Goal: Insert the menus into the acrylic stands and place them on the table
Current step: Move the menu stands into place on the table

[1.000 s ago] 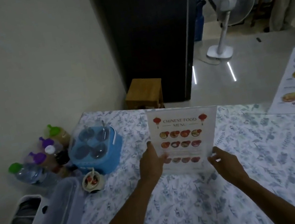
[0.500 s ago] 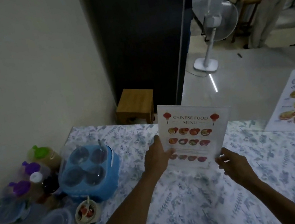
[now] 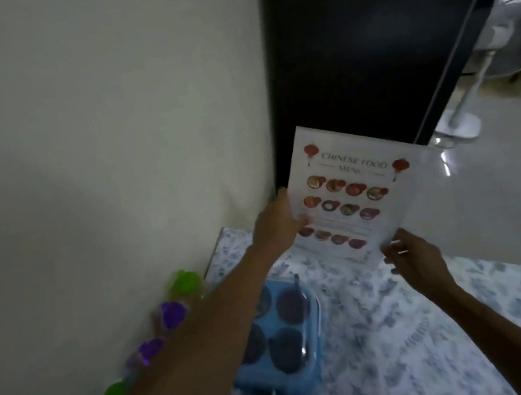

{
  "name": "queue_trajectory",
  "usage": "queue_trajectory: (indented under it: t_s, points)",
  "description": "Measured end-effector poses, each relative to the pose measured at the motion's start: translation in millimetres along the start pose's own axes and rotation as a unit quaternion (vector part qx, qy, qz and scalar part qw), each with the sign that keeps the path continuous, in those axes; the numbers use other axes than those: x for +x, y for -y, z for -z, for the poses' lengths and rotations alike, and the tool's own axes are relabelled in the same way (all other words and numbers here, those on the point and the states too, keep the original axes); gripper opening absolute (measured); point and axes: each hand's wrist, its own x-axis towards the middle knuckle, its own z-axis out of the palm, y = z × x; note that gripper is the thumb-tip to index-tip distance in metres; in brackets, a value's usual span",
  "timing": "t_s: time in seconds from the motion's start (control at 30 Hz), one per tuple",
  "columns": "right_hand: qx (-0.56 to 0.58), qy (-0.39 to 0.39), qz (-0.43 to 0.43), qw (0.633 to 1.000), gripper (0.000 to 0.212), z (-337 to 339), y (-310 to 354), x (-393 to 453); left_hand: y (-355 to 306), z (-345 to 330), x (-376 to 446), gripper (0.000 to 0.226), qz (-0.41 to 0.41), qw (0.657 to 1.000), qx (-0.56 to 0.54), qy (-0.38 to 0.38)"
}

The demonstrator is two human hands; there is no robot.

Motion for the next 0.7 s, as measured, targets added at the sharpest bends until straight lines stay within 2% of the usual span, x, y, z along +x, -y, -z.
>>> queue_trajectory:
  t_s: [0.23,0.33,0.4,0.57,0.7]
  points:
    - [-0.002,0.068,-0.01,0.998,0.012,-81.7,44.8,51.2,82.0,50.3,27.4,0.062,0.064,0.997,0.025,-0.035]
    - [0.038,0.081,-0.03,0.996,0.011,-106.5,59.2,57.5,106.0,60.7,29.7,0.063,0.085,0.995,0.02,-0.051]
    - [0.05,0.083,-0.024,0.995,0.013,-119.7,65.8,61.3,117.8,63.2,31.6,0.06,0.096,0.993,0.016,-0.064]
    - [-0.007,0.063,0.038,0.997,0.017,-142.6,74.3,69.6,132.9,59.3,38.3,0.05,0.122,0.987,-0.005,-0.104]
    - [-0.013,0.056,0.03,0.998,0.01,-151.0,79.0,75.5,145.9,49.6,44.1,0.053,0.153,0.982,-0.021,-0.107]
